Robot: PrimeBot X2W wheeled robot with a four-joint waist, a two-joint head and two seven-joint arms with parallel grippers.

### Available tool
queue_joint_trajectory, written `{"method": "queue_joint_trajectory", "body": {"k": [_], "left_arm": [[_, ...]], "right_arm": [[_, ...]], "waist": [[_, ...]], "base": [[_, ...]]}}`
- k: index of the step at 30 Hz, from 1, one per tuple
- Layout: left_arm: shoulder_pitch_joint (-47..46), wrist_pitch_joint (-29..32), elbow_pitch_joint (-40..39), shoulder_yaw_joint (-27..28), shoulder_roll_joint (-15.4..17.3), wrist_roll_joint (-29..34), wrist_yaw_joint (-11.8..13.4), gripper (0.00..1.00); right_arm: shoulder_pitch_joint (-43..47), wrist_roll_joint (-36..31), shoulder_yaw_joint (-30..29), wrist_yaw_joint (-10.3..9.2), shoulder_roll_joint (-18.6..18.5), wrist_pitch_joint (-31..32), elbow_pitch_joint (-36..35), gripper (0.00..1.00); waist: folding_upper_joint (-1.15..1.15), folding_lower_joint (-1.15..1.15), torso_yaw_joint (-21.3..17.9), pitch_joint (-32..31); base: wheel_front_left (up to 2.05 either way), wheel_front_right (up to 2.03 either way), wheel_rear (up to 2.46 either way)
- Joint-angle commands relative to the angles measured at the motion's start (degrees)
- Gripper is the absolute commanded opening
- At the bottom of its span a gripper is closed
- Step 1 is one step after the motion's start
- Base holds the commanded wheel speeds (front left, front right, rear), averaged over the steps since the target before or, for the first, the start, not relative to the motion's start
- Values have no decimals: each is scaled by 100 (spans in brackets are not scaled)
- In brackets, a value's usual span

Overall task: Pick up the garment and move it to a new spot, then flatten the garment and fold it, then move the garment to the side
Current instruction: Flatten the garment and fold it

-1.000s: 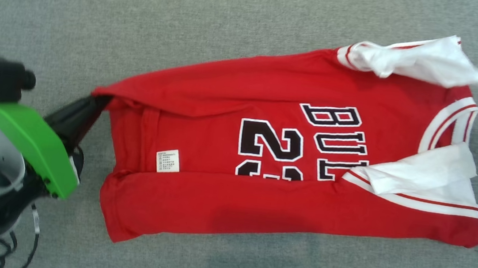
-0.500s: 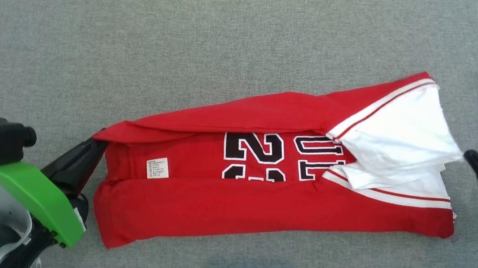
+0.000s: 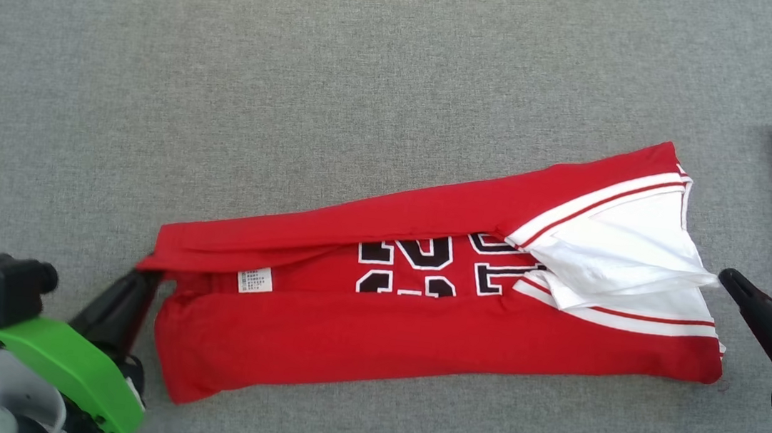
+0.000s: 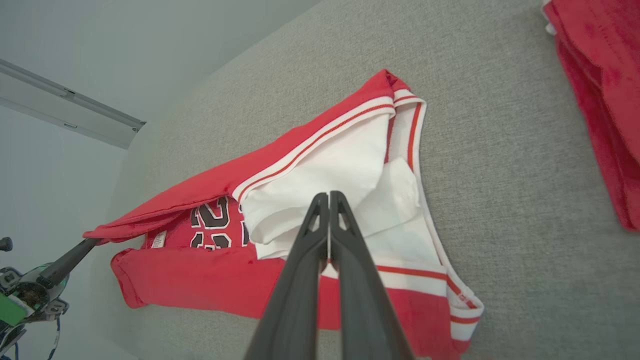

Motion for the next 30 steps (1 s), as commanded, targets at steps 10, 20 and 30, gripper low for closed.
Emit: {"method": "queue_joint_trajectory", "body": {"k": [10, 20, 30], "left_arm": [[-52, -191, 663, -506, -431, 461, -91, 100], [134, -921, 711, -266, -286, 1267, 778, 100], [81, -1468, 600, 73, -638, 1478, 1153, 100]], "right_arm": [[52, -445, -122, 2, -85, 317, 292, 100], [-839, -1039, -519, 2, 194, 780, 874, 100], [-1448, -1691, -317, 2, 513, 1161, 1990, 100]], "waist": [[47, 0, 28, -35], [47, 0, 124, 10], [47, 0, 529, 78]], "base": [[0, 0, 0], [0, 0, 0], [0, 0, 0]]}}
